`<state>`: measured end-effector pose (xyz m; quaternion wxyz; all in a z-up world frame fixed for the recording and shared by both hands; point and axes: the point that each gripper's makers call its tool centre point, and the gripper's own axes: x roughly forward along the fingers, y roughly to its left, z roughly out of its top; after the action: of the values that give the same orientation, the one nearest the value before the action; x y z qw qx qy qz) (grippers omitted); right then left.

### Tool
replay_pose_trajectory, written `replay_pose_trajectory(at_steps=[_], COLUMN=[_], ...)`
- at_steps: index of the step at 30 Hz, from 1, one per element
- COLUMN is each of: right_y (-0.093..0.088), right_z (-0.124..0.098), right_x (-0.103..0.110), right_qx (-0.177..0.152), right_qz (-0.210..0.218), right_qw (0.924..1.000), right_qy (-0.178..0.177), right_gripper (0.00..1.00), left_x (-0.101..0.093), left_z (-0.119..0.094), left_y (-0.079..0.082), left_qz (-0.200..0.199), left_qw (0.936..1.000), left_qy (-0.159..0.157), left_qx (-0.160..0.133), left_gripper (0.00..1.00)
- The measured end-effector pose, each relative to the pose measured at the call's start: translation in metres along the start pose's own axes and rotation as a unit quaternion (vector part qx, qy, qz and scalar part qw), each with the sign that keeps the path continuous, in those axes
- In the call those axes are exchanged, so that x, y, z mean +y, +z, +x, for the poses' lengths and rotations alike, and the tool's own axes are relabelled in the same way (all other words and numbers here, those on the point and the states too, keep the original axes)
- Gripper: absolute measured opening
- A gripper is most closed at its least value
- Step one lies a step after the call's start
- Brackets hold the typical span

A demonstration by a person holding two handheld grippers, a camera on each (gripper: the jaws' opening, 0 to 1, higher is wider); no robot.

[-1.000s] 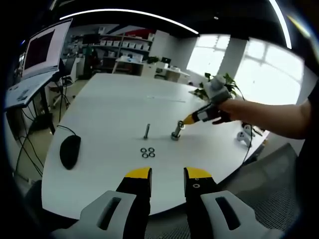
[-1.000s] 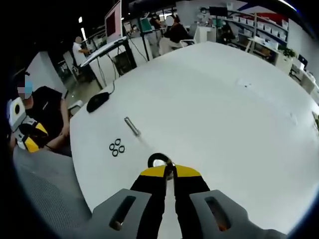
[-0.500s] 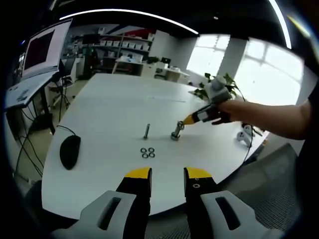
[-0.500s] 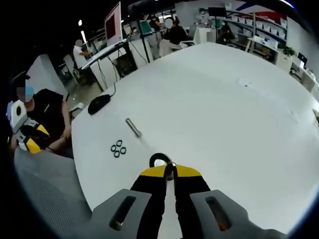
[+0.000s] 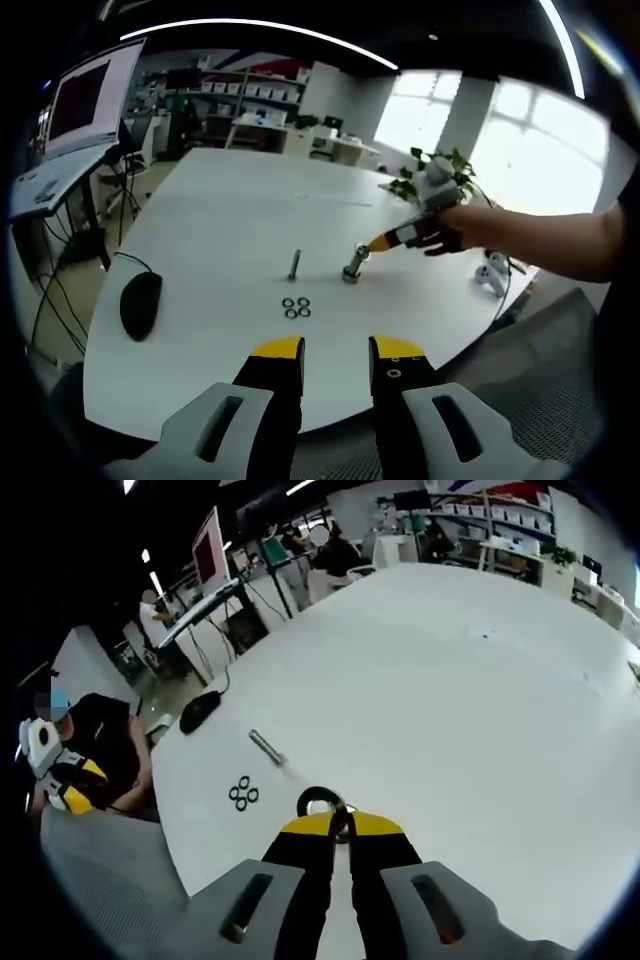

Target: Place the washer onto the threaded stud by aligning its center hole with the stud, sliding it down to the base, and recovering from edge contact or off-axis alignment until the washer reaches the visible bottom stop.

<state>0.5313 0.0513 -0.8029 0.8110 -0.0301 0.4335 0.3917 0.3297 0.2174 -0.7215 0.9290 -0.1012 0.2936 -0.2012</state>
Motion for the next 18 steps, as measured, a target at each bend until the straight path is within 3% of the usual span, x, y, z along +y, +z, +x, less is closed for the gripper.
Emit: replay_pose_trajectory(at_steps=[8,18], right_y=[0.0053,0.0049], right_z=[-0.0016,-0.0017], right_x=[0.0015,0.0019], right_qx=[-0.009,0.008], right_qz=[0.015,0.048], right_qw=[0.9998,0.9987], right_qy=[0.006,0.013], right_gripper=[0.07,0.06], left_x=[-0.0003,0.0000], left_z=[0.0000,-0.0001], left_y=[-0.0004,-0.0001], left_qz=[0.000,0.000], left_qw=[1.0000,1.0000], left_qy=[0.000,0.000], left_qx=[0.001,0.000], left_gripper=[0.23,0.23])
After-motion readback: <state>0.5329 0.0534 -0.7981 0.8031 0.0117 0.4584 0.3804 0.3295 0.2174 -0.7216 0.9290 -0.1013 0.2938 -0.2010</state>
